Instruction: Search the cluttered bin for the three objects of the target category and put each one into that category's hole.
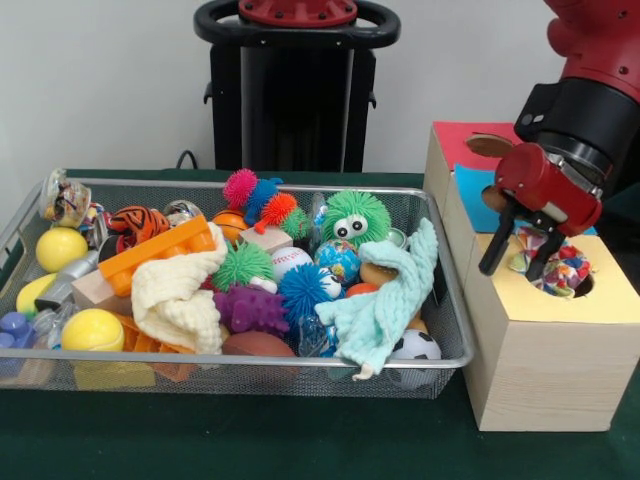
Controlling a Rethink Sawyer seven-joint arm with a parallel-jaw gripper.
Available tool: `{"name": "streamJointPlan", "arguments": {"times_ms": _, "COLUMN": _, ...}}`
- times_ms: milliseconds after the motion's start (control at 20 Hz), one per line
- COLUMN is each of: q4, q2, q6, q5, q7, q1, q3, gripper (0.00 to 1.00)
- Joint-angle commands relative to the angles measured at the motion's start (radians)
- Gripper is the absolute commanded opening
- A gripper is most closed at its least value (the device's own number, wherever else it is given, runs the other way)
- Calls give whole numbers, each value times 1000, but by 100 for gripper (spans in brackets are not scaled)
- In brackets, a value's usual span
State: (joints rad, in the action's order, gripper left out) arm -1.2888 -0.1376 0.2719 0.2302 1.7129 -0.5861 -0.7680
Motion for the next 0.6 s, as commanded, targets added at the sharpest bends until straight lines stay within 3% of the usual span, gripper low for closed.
{"name": "streamJointPlan", "arguments": {"times_ms": 50, "q4": -45, "q2": 77, "q6": 162, "q5": -72, "q7": 57, "q1": 49, "q3": 157, "gripper": 100}}
{"name": "streamJointPlan", "arguments": {"times_ms": 450, "q4": -96, "q2": 20, "q6": 104, "q5": -74, "q7": 61, "q1": 65, "q3": 181, "gripper": 100}}
{"name": "streamJointPlan", "arguments": {"times_ms": 600, "q4": -162, "q2": -67, "q6": 80, "q5": -75, "q7": 12, "q1": 139, "q3": 305, "gripper": 100}}
